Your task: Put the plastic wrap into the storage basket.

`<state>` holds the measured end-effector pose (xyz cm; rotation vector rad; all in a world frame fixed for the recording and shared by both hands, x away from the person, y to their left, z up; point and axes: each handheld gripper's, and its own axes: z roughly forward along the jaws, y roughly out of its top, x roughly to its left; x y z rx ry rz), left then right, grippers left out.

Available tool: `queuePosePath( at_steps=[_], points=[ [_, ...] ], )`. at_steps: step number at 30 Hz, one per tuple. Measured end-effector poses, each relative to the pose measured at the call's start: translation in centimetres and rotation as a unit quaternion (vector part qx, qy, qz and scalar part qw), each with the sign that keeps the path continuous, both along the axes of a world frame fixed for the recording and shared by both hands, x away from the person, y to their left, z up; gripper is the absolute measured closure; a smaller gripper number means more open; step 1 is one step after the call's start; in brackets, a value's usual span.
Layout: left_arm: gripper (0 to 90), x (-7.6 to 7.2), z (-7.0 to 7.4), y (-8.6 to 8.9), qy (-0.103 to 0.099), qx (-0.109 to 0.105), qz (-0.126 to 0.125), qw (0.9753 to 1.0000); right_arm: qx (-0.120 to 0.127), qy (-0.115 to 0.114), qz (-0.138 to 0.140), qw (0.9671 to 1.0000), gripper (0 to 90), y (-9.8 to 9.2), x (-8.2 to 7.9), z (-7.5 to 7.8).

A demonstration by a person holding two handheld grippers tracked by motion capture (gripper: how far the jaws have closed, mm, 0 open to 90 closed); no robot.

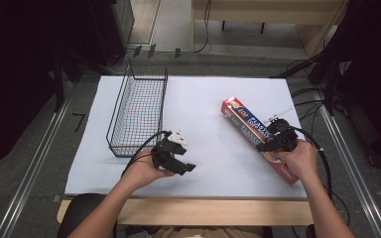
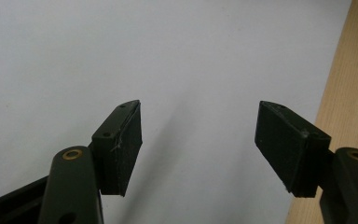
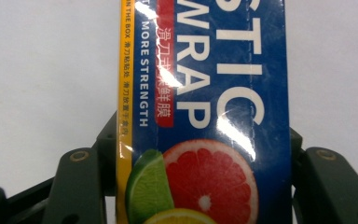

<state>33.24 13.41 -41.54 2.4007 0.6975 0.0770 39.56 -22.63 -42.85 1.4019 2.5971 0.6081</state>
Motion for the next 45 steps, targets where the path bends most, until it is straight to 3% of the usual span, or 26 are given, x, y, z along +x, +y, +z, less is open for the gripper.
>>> queuePosePath(
  at_steps=[4, 8, 17, 18, 19, 21, 23, 24, 26, 27, 29, 32, 34, 36, 37, 39, 45],
  points=[
    [32.4, -0.1, 0.3, 0.0, -0.005, 0.001, -0.008, 1.0000, 0.012, -0.010, 0.012, 0.9998, 41.2, -0.2, -0.6, 1.0],
    [32.3, -0.3, 0.7, 0.2, -0.013, -0.002, -0.020, 0.9997, 0.015, -0.010, 0.044, 0.9989, 41.2, -0.2, -1.3, 1.3],
    [30.2, -0.5, 1.2, 0.3, -0.007, -0.008, -0.038, 0.9992, 0.026, -0.009, 0.114, 0.9931, 41.4, 0.5, -2.9, 1.0],
    [30.3, -0.5, 1.3, 0.3, 0.009, -0.009, -0.045, 0.9989, 0.028, -0.011, 0.126, 0.9916, 41.3, 0.6, -3.0, 1.0],
    [30.1, -0.6, 1.4, 0.3, 0.011, -0.010, -0.049, 0.9987, 0.029, -0.013, 0.135, 0.9903, 41.4, 0.7, -3.2, 1.0],
    [27.3, -0.7, 1.6, 0.3, 0.004, -0.015, -0.059, 0.9982, 0.026, -0.016, 0.163, 0.9861, 41.4, 0.9, -3.7, 1.0],
    [26.6, -0.7, 1.7, 0.4, 0.002, -0.015, -0.060, 0.9981, 0.024, -0.014, 0.173, 0.9846, 41.4, 1.1, -3.9, 0.9],
    [25.5, -0.7, 1.9, 0.4, 0.001, -0.016, -0.063, 0.9979, 0.016, -0.017, 0.196, 0.9804, 41.4, 1.5, -4.4, 0.8],
    [25.0, -0.8, 2.1, 0.4, -0.001, -0.014, -0.065, 0.9978, 0.012, -0.012, 0.213, 0.9770, 41.4, 1.9, -4.7, 0.7],
    [24.9, -0.8, 2.1, 0.4, -0.001, -0.014, -0.065, 0.9978, 0.012, -0.012, 0.213, 0.9770, 41.4, 1.9, -4.7, 0.7],
    [24.7, -0.9, 2.6, 0.5, -0.008, -0.011, -0.073, 0.9972, 0.015, -0.009, 0.240, 0.9707, 41.4, 2.4, -5.0, 0.6],
    [23.7, -0.8, 3.0, 0.6, -0.003, -0.020, -0.071, 0.9973, 0.019, -0.001, 0.255, 0.9668, 41.4, 3.0, -5.4, 0.7],
    [16.3, -0.7, 3.3, 0.6, -0.002, -0.010, -0.074, 0.9972, 0.023, -0.005, 0.266, 0.9638, 41.3, 3.3, -5.5, 0.8],
    [16.4, -0.7, 3.5, 0.6, 0.004, -0.011, -0.078, 0.9969, 0.024, -0.009, 0.270, 0.9625, 41.3, 3.4, -5.6, 0.8],
    [16.5, -0.9, 3.7, 0.5, 0.002, -0.014, -0.088, 0.9960, 0.026, -0.008, 0.284, 0.9583, 41.3, 3.6, -5.8, 0.9],
    [16.5, -1.0, 4.1, 0.3, -0.003, -0.007, -0.091, 0.9959, 0.026, -0.009, 0.298, 0.9541, 41.3, 3.8, -6.0, 0.9],
    [17.1, -1.3, 4.9, -0.3, -0.015, -0.003, -0.108, 0.9940, 0.019, -0.012, 0.321, 0.9468, 41.3, 4.5, -6.6, 1.0]
  ],
)
